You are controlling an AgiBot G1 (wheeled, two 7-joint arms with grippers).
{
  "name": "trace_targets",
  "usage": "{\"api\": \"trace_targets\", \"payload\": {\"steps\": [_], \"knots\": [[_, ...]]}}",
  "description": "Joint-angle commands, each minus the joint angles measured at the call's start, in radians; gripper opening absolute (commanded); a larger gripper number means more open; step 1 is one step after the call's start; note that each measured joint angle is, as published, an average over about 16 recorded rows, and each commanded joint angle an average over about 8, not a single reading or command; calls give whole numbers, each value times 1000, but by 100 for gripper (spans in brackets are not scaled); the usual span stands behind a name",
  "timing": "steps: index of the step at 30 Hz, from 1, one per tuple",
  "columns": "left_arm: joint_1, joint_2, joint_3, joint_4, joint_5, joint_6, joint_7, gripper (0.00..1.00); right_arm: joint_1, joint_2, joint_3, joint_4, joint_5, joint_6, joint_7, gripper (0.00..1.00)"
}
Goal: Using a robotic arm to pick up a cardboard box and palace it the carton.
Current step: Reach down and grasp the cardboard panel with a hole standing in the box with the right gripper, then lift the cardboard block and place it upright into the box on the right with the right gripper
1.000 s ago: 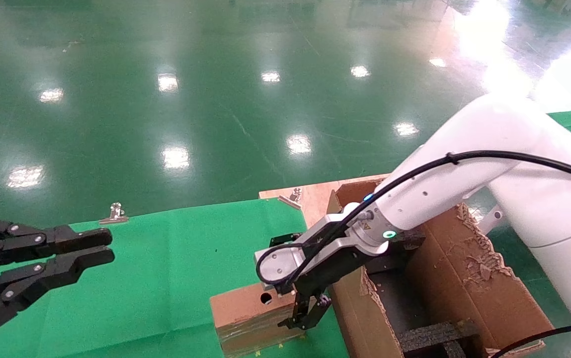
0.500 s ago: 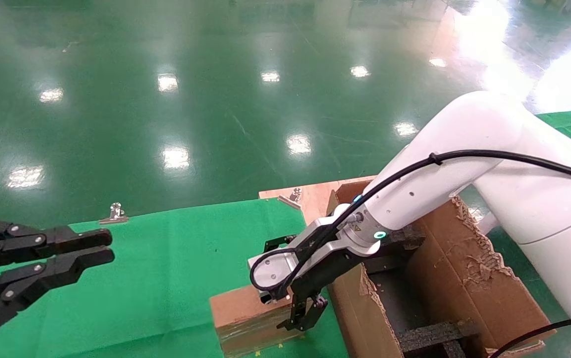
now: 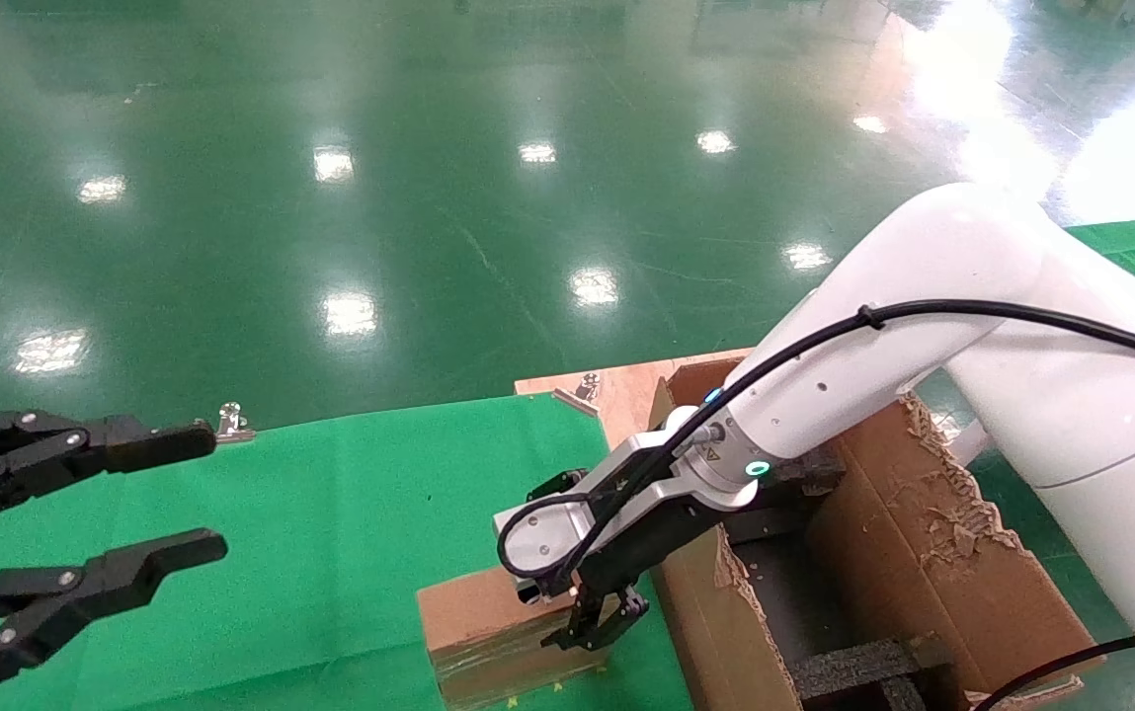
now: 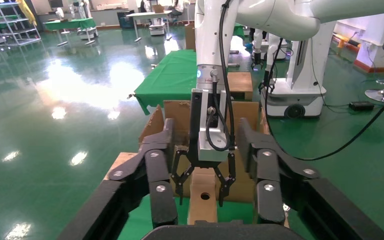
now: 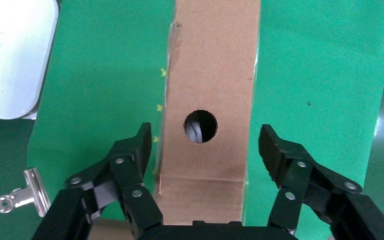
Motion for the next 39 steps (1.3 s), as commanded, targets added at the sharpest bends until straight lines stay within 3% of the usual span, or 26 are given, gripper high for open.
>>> {"api": "trace_targets", "payload": {"steps": [1, 20, 29, 39], "knots": [[0, 0, 0, 0, 0, 0, 0, 100, -1, 1, 1, 0, 0, 0, 0, 0], [0, 0, 0, 0, 0, 0, 0, 100, 37, 3, 8, -32, 31, -2, -26, 0], [0, 0, 0, 0, 0, 0, 0, 100, 242, 5, -18, -196, 121, -28, -165, 0], [0, 0, 1, 0, 0, 0, 0, 100, 496, 21, -150, -370, 287, -36, -281, 0]]}}
